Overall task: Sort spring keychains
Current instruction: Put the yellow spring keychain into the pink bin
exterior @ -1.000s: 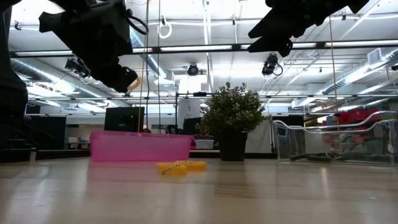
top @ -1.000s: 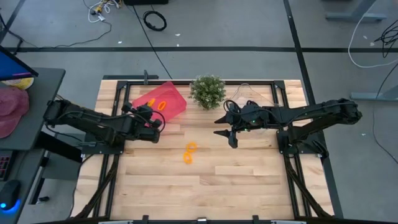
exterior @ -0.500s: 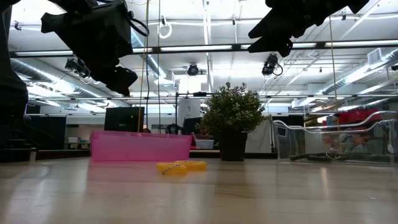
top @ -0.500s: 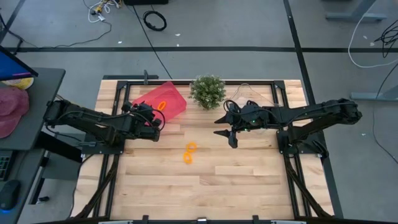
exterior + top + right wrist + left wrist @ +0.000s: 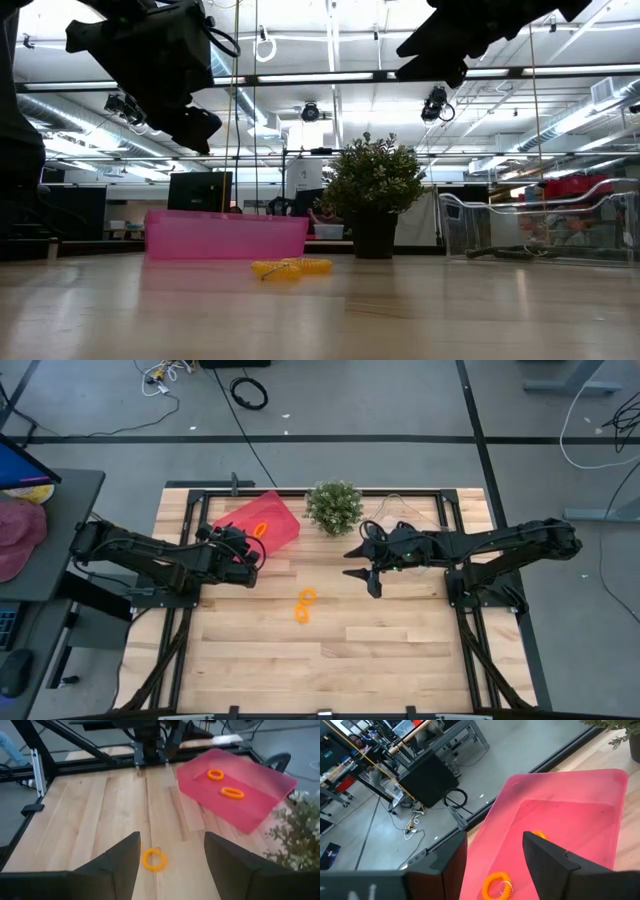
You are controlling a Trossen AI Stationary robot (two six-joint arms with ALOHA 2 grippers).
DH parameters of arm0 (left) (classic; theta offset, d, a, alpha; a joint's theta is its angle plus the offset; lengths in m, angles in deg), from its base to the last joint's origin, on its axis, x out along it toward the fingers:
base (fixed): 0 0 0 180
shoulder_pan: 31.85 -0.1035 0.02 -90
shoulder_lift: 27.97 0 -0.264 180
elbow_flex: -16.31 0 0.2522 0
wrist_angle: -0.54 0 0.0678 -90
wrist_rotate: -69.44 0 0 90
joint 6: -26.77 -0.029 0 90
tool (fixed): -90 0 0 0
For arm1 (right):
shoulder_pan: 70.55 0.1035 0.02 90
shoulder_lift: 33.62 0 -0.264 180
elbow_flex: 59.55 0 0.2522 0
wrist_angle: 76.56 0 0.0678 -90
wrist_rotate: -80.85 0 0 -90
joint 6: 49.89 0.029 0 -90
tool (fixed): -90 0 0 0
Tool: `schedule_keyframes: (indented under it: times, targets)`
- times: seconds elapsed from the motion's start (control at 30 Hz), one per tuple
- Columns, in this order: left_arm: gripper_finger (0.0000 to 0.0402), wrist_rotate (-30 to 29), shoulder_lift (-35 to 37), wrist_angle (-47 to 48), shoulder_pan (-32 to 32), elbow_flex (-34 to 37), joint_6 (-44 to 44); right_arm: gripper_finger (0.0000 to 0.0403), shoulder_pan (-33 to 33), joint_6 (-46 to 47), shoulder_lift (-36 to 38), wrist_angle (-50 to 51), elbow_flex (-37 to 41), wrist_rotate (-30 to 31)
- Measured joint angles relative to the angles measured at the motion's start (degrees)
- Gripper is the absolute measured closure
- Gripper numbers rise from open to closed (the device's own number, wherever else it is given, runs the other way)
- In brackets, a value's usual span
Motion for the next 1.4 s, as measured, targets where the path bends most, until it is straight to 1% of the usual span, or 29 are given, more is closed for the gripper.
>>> schedule_keyframes:
  times: [0.1,0.23,0.3,0.43,0.57,0.67,0.83,0.9,1.03,1.17,1.3,1.4]
  targets:
    - [0.0205,1.22,0.0,-0.02,0.0,0.0,-0.52,0.0181,0.58,-1.57,0.31,-0.98,0.01,0.4]
    - [0.0204,2.67,0.0,-0.01,0.06,0.0,-0.61,0.0181,3.74,-5.13,1.07,-3.2,0.07,7.09]
    - [0.0204,2.94,0.0,0.0,0.2,0.0,-0.61,0.0181,6.12,-7.48,1.75,-6.87,1.45,10.28]
    - [0.0204,3.01,0.0,0.0,0.2,0.0,-0.61,0.0181,9.46,-10.79,5.8,-17.98,8.18,10.81]
    - [0.0204,3.01,0.02,-0.04,0.17,0.0,-0.61,0.0181,9.55,-10.94,14.66,-20.91,16.02,10.92]
    - [0.0204,2.99,0.02,-0.07,0.17,0.0,-0.61,0.018,9.04,-11.32,23.0,-22.79,22.11,8.72]
    - [0.0204,2.84,0.02,-0.97,0.17,0.0,-0.88,0.018,8.79,-12.83,36.41,-33.15,33.19,8.19]
    - [0.0204,2.83,0.02,-2.08,0.17,0.0,-1.86,0.018,8.79,-13.69,41.36,-35.09,36.72,8.26]
    - [0.0204,3.35,0.02,-4.79,0.17,0.0,-4.34,0.018,8.79,-13.79,50.25,-33.59,39.39,8.29]
    - [0.0204,4.37,0.02,-7.0,0.17,0.0,-6.45,0.018,8.79,-14.4,58.09,-25.61,39.45,6.46]
    - [0.0204,4.41,0.02,-7.15,0.17,0.0,-6.66,0.018,8.79,-14.67,65.0,-18.77,39.46,6.45]
    - [0.0204,4.41,0.02,-7.15,0.17,0.0,-6.67,0.018,8.79,-14.75,68.78,-17.6,40.15,6.47]
